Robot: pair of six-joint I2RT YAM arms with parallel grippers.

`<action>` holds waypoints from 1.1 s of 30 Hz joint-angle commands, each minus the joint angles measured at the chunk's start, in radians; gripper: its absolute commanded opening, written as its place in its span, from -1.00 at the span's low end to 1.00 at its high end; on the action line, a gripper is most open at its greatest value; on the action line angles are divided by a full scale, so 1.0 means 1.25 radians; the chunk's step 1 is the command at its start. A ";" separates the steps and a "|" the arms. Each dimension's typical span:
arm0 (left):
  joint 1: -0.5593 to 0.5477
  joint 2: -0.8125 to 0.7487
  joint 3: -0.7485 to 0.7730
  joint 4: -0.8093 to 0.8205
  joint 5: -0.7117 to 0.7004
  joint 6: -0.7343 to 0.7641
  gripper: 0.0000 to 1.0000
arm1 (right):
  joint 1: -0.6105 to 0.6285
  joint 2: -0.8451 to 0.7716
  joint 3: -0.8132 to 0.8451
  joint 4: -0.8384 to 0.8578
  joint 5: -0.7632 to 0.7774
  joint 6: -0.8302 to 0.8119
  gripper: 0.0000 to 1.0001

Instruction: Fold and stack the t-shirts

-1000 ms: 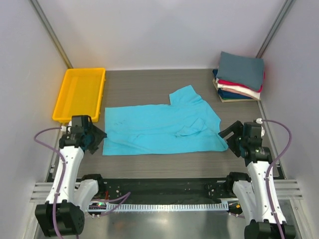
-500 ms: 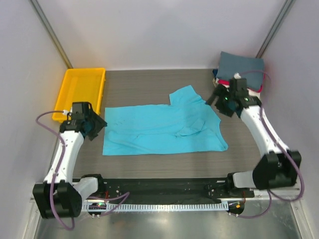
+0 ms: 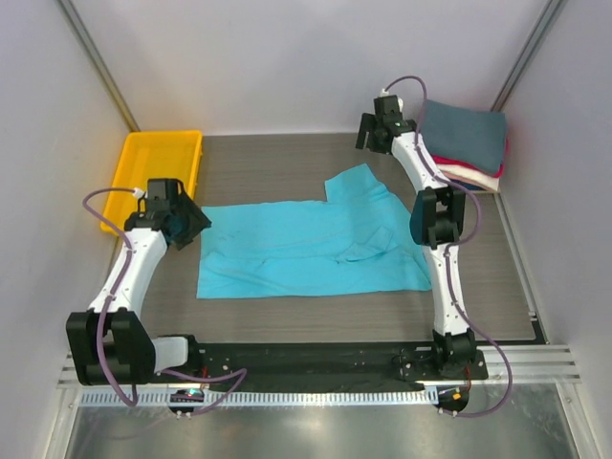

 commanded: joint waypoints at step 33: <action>-0.056 0.553 0.459 -0.078 -0.192 -0.015 0.08 | 0.050 -0.166 -0.618 0.453 0.122 0.073 -0.98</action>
